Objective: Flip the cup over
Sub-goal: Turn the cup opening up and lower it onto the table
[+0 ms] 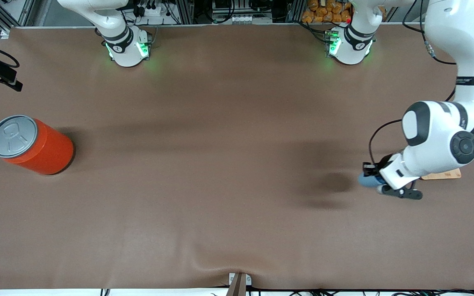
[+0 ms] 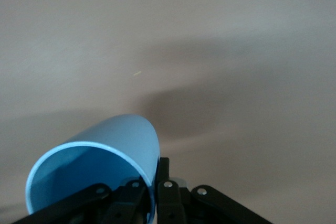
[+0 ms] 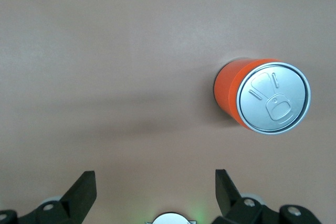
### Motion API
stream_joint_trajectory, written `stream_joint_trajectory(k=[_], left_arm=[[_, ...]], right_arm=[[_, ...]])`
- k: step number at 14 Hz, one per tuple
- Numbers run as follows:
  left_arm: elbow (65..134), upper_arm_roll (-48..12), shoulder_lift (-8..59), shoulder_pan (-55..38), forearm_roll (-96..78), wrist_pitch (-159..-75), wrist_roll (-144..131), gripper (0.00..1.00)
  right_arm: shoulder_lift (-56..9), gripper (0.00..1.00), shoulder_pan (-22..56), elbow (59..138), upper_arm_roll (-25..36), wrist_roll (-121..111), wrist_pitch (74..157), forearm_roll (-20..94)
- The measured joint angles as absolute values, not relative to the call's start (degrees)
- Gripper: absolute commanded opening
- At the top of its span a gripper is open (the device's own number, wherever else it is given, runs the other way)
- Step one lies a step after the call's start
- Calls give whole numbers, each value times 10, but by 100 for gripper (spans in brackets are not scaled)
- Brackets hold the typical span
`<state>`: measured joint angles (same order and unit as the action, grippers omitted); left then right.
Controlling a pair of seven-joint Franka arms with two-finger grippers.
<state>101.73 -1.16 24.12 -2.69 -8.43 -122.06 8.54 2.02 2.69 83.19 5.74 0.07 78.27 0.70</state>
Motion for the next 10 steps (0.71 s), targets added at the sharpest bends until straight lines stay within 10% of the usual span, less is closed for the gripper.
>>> stream_joint_trajectory(k=[4,5,6,10], left_arm=[[1106,-14,239,-17,-80,-1328,86,0],[1117,-15,240,-18,-80,-1338,86,39],[1126,-16,240,-20,-80,-1343,86,98],[1124,-17,233,-22,-80,-1339,86,100]], right_arm=[[20,100,27,832,57,1,783,7],[20,100,27,832,57,1,783,7],[20,100,27,832,57,1,783,7],[20,100,27,832,57,1,783,7]])
